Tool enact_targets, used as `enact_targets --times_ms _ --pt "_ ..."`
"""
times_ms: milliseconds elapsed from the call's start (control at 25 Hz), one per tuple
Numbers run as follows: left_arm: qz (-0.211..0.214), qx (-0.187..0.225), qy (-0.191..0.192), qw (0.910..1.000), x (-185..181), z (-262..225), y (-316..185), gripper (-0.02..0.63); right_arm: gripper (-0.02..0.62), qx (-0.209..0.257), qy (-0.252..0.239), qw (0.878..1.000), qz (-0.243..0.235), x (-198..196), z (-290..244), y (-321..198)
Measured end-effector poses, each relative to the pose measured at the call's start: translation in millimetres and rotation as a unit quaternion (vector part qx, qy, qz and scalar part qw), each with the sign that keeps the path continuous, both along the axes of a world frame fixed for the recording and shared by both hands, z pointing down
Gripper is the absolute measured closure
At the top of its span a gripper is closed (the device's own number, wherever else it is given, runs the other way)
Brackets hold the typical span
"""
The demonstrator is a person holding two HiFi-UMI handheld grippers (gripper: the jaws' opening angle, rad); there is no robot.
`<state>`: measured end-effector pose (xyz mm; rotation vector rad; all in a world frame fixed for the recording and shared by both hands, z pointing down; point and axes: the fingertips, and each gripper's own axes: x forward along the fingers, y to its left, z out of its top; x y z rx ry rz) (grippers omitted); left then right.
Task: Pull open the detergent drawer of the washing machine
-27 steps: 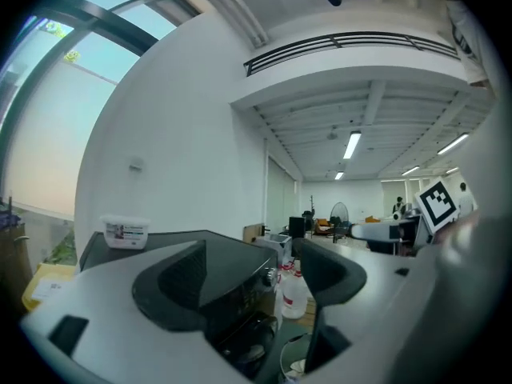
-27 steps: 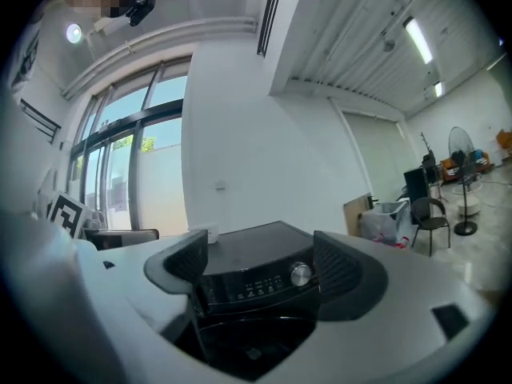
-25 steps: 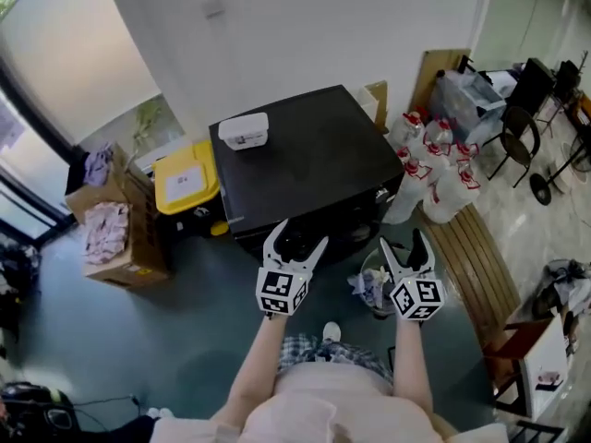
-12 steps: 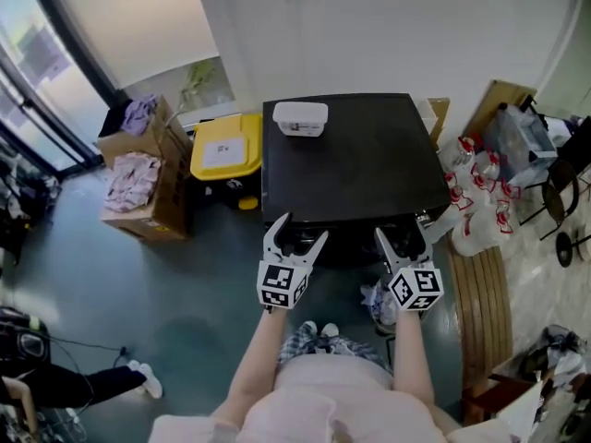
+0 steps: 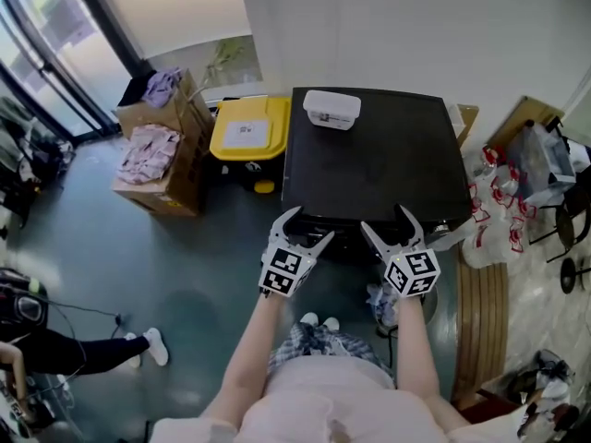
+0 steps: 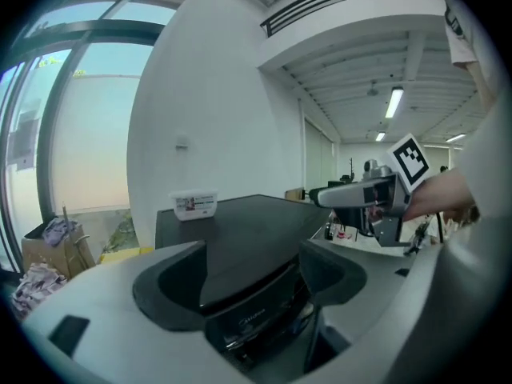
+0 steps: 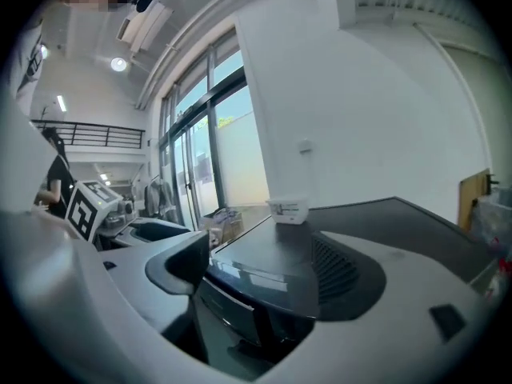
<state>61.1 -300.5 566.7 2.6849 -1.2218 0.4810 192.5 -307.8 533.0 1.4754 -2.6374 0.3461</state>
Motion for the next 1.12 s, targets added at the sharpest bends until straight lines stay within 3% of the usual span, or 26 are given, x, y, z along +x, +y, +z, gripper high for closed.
enact_targets --times_ms 120,240,400,640,760,880,1120 --pt "0.037 -0.03 -0.035 0.9983 3.3 14.8 0.4 0.252 0.201 -0.021 0.049 0.996 -0.077 -29.2 12.5 -2.1" --pt "0.073 -0.052 -0.073 0.9933 2.1 25.9 -1.3 0.252 0.201 -0.04 0.103 0.982 -0.154 -54.9 25.8 -1.4" --pt "0.131 -0.09 -0.127 0.9792 1.1 42.5 0.4 0.252 0.199 -0.061 0.192 0.947 -0.25 -78.4 45.5 2.8" --pt "0.196 -0.139 -0.198 0.9502 0.6 70.9 8.7 0.252 0.201 -0.096 0.27 0.891 -0.352 -101.4 73.2 9.8" --pt "0.222 -0.159 -0.229 0.9345 -1.9 84.5 15.1 0.252 0.204 -0.116 0.309 0.859 -0.391 -109.5 89.6 19.5" --pt "0.237 -0.172 -0.249 0.9231 -1.7 94.9 19.0 0.252 0.213 -0.125 0.336 0.835 -0.416 -115.6 102.1 27.1" --pt "0.248 -0.161 -0.27 0.9162 0.0 101.0 13.2 0.252 0.216 -0.148 0.375 0.809 -0.428 -116.2 124.9 32.7"
